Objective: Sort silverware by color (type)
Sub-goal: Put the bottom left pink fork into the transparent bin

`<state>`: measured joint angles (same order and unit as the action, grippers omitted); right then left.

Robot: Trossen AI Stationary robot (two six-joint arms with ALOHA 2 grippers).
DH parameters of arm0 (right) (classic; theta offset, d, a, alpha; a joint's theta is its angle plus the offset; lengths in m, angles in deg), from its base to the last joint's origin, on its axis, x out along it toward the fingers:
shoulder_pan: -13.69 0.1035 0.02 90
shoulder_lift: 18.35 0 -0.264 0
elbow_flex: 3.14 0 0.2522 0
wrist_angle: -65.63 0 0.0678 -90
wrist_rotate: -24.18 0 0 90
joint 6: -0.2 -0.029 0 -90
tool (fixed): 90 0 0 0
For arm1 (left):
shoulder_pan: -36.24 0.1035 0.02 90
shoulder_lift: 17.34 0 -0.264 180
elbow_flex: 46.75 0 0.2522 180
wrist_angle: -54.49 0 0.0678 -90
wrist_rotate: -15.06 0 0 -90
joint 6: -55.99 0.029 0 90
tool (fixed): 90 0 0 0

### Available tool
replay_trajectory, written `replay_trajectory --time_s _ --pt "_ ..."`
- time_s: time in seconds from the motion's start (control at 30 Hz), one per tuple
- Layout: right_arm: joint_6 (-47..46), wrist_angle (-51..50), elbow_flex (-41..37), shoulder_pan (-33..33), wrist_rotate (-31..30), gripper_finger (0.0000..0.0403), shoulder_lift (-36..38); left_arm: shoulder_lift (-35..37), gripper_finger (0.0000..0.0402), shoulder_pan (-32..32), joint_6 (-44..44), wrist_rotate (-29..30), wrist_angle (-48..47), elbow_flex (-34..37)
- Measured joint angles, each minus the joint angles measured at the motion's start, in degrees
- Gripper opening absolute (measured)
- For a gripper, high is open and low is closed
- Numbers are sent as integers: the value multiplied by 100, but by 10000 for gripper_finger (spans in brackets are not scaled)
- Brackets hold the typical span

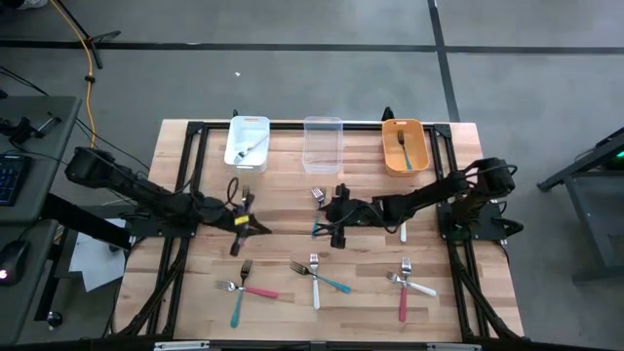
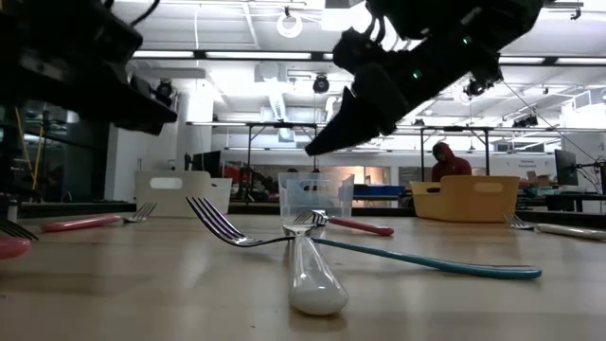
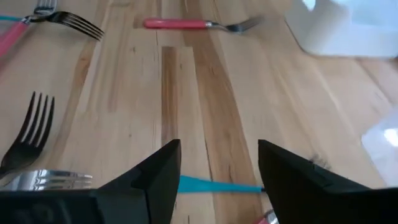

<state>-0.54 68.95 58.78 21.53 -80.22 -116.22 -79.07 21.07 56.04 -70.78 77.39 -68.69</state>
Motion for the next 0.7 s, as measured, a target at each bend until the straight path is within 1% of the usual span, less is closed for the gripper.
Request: replay_trajectory --time_s 0.07,0.13,0.23,0.3,0.37,0.47,0.57,0.7 --pt "232 67 24 54 -6 180 0 1 3 -327 -114 214 -777 -385" --pt "356 246 -22 96 48 156 0 -19 3 -639 -280 499 -1854 -862" --pt "369 440 -177 98 621 109 2 -144 3 -1086 -597 903 -3164 -1634" --pt "338 719 -321 112 867 77 0 -299 3 -1353 -838 983 -3786 -2087" --pt "334 1081 -513 153 888 48 0 -489 3 -1576 -1149 993 -4255 -2491" --pt "361 1350 -713 206 868 13 0 -841 9 -1847 -1709 995 -4906 -2985" --pt "280 1352 -789 272 762 4 0 -1309 29 -2069 -2258 992 -5458 -3331" --pt "224 1334 -789 417 670 16 0 -1978 67 -2339 -2733 910 -5804 -3692"
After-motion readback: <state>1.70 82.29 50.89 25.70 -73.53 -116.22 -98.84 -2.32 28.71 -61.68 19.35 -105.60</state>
